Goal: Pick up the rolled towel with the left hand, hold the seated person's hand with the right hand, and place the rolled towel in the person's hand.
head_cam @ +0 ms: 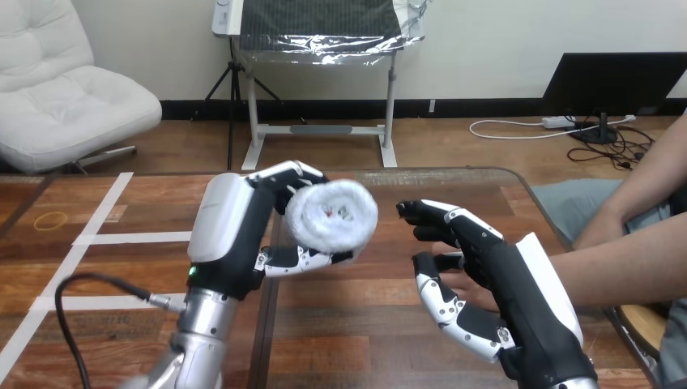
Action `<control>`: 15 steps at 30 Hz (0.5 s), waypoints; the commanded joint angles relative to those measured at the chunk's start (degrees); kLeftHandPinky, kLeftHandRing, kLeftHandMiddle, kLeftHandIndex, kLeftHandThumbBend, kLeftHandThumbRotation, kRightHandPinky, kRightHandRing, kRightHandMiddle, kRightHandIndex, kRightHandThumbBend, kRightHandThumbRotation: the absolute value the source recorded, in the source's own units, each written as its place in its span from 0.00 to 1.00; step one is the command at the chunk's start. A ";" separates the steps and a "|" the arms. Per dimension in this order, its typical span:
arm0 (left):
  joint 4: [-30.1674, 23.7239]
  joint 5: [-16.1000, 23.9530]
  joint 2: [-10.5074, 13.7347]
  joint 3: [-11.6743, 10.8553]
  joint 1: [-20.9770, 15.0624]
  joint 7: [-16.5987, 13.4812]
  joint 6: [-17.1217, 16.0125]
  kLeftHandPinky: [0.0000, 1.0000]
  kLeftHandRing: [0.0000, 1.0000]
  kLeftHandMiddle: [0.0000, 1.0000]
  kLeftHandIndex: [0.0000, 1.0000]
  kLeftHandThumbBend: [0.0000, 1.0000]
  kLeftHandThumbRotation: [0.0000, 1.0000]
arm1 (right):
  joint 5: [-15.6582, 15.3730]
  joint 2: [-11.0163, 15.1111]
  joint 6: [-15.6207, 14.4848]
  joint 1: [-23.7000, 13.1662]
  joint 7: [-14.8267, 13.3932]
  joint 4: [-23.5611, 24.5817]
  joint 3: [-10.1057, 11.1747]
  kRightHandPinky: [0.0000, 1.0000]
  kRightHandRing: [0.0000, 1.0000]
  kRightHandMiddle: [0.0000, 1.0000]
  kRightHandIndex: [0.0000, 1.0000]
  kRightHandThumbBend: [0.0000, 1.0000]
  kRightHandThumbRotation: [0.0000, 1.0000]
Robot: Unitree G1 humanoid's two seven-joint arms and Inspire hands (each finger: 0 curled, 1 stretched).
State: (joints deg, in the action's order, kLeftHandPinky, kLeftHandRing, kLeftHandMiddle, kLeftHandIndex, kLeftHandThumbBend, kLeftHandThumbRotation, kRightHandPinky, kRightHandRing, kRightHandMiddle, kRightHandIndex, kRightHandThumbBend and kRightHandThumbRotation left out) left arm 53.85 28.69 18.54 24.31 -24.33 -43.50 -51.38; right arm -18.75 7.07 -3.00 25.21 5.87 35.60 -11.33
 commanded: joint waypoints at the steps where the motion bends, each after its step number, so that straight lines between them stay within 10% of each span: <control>1: -13.62 -15.76 -3.37 -6.85 2.82 7.81 -3.34 0.37 0.42 0.49 0.53 0.65 0.00 | 0.79 -0.39 0.24 -4.49 -0.03 -0.42 0.19 0.67 0.82 0.84 0.79 0.05 0.00; 15: -27.47 -29.92 -6.28 -8.37 10.61 18.49 -0.54 0.48 0.48 0.50 0.54 0.61 0.00 | 0.80 -0.32 -0.64 -5.20 0.07 -0.31 0.71 0.68 0.85 0.88 0.82 0.05 0.00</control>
State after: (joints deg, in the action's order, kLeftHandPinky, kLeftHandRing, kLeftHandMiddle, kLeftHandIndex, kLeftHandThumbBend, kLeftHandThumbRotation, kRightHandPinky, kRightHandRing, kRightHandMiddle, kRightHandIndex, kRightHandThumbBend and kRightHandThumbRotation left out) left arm 41.39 10.21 14.96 21.39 -14.82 -30.32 -52.05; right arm -18.64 7.08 -3.55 25.22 5.92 34.81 -11.24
